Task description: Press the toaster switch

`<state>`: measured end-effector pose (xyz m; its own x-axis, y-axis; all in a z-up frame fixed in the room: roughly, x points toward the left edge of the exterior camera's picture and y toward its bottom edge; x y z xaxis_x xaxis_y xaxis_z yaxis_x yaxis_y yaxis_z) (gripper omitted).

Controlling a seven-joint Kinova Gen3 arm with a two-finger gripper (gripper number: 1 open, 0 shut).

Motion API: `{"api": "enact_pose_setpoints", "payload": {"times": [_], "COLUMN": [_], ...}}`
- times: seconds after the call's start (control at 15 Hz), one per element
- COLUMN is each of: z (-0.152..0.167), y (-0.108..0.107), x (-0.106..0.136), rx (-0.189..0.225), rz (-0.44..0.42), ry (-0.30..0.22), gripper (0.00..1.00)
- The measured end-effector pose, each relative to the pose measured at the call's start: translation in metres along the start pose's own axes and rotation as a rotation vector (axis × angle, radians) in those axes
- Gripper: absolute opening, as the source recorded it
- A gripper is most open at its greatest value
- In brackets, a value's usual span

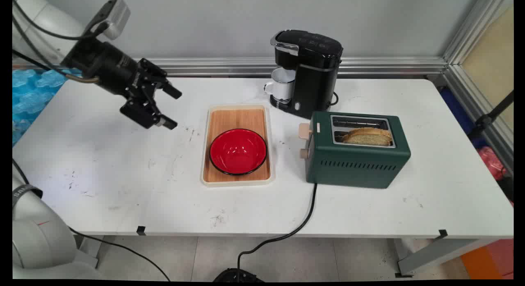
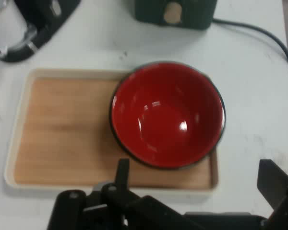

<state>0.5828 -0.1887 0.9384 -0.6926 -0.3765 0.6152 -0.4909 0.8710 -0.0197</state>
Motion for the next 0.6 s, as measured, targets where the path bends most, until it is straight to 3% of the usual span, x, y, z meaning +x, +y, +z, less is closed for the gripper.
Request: {"api": "enact_pose_setpoints", "payload": {"times": [0.53, 0.6], "z": [0.033, 0.038], "y": [-0.019, -0.02], "x": [0.061, 0.07], "rx": [-0.013, -0.014], "rz": [0.002, 0.006], "ry": [0.105, 0.123], "gripper": [1.0, 0.0]}}
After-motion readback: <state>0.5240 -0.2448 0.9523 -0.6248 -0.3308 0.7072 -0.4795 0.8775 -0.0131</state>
